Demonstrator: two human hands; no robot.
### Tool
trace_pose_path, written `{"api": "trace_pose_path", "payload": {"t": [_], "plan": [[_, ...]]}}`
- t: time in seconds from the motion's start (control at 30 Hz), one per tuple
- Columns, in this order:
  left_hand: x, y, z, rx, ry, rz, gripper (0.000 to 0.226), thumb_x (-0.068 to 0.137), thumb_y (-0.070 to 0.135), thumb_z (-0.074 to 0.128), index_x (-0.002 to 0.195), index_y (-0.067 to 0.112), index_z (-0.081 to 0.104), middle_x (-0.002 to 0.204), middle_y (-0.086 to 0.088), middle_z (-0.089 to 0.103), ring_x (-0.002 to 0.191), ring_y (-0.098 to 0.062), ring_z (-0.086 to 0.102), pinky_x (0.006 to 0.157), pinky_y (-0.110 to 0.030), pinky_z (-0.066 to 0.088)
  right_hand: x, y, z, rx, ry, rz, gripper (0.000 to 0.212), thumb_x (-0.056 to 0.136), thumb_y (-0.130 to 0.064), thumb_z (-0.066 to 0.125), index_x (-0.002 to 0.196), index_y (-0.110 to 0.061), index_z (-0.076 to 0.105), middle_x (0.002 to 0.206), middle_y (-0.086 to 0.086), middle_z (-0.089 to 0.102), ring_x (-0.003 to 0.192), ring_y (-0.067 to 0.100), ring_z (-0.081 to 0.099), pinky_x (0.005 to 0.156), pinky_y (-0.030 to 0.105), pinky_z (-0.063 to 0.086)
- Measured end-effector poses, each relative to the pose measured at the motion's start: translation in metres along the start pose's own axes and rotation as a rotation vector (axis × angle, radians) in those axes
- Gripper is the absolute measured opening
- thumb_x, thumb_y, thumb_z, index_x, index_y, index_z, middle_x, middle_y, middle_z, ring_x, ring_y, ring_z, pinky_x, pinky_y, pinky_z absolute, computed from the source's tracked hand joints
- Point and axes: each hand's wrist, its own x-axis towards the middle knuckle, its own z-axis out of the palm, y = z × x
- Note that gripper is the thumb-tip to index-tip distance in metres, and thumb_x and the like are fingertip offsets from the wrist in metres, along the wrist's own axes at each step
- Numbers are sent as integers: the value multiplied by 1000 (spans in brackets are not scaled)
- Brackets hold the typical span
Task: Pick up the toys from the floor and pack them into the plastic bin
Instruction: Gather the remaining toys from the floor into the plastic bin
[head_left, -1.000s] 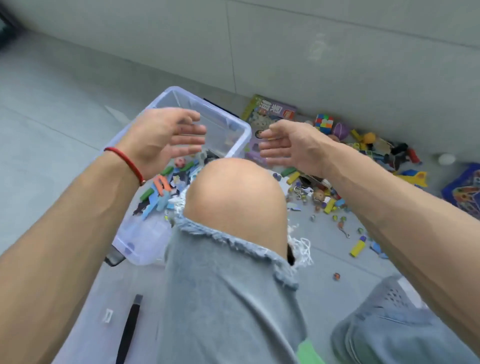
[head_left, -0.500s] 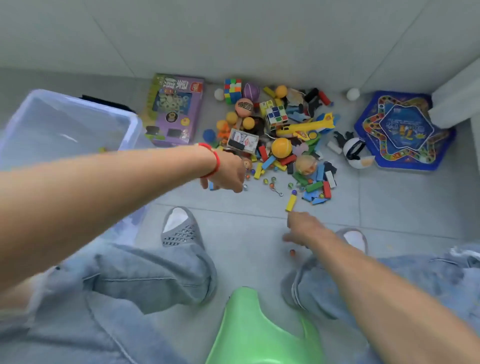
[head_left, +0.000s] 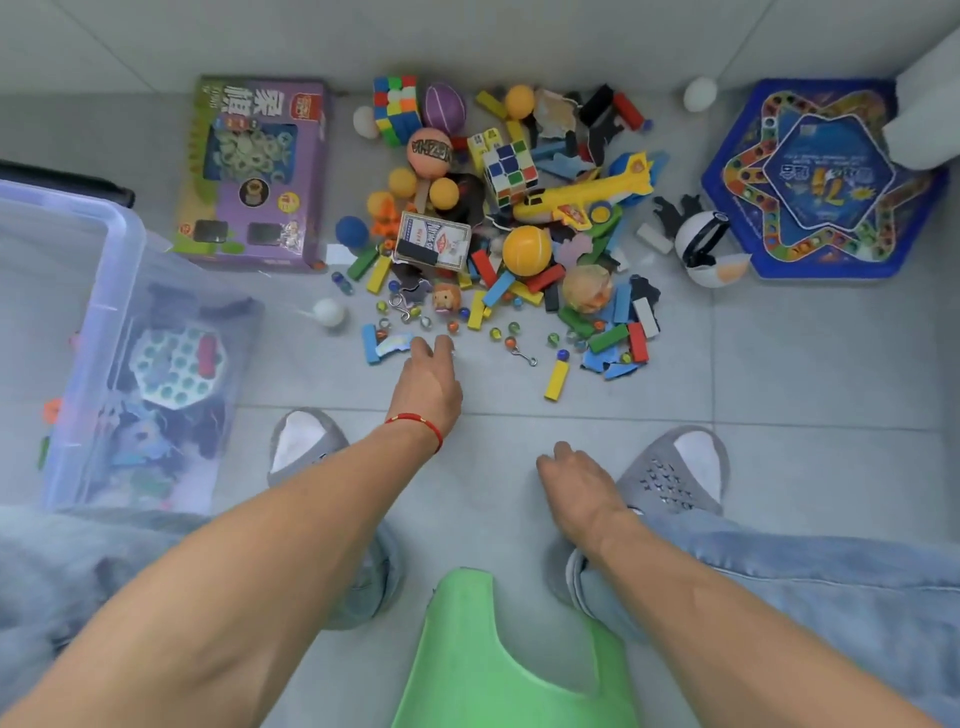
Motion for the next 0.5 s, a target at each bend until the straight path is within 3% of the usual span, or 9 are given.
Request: {"api": "trace_pose_path", "payload": {"t": [0.13, 0.27, 0.33, 0.43, 0.5], "plan": [[11, 0, 7, 31, 33, 74, 56, 91, 5, 54, 144, 8, 35, 128, -20, 39, 97, -39, 54, 81, -41, 46, -4, -8, 13, -104, -83, -21, 44, 87, 3, 58, 128, -7, 50, 130, 13, 44, 118, 32, 55, 96, 39, 46], [20, -3, 14, 132, 72, 110, 36, 88, -4, 57, 124, -1, 53, 116, -23, 45, 87, -43, 56, 74, -42, 46, -2, -9, 15, -32, -91, -74, 43, 85, 10, 53, 125, -4, 51, 126, 15, 48, 117, 35, 54, 96, 39, 44], [24, -6, 13, 167, 85, 123, 22, 85, -9, 56, 105, -2, 60, 107, -22, 48, 78, -42, 57, 68, -42, 45, 0, -5, 10, 209, -25, -13, 32, 82, 5, 54, 111, -9, 56, 115, 13, 58, 107, 34, 58, 85, 34, 44], [30, -10, 10, 152, 54, 121, 24, 83, -11, 52, 100, 3, 63, 103, -21, 53, 83, -41, 59, 71, -41, 48, 3, 1, -14, 816, 147, 210, 11, 76, -11, 59, 81, -17, 66, 76, 1, 71, 77, 19, 66, 65, 23, 47], [29, -8, 9, 53, 33, 39, 21, 86, -2, 56, 100, 9, 66, 103, -17, 60, 89, -37, 60, 77, -37, 50, 7, 8, -36, 1175, 193, 293, 12, 71, -19, 58, 66, -14, 68, 60, 2, 68, 60, 18, 62, 61, 29, 48]]}}
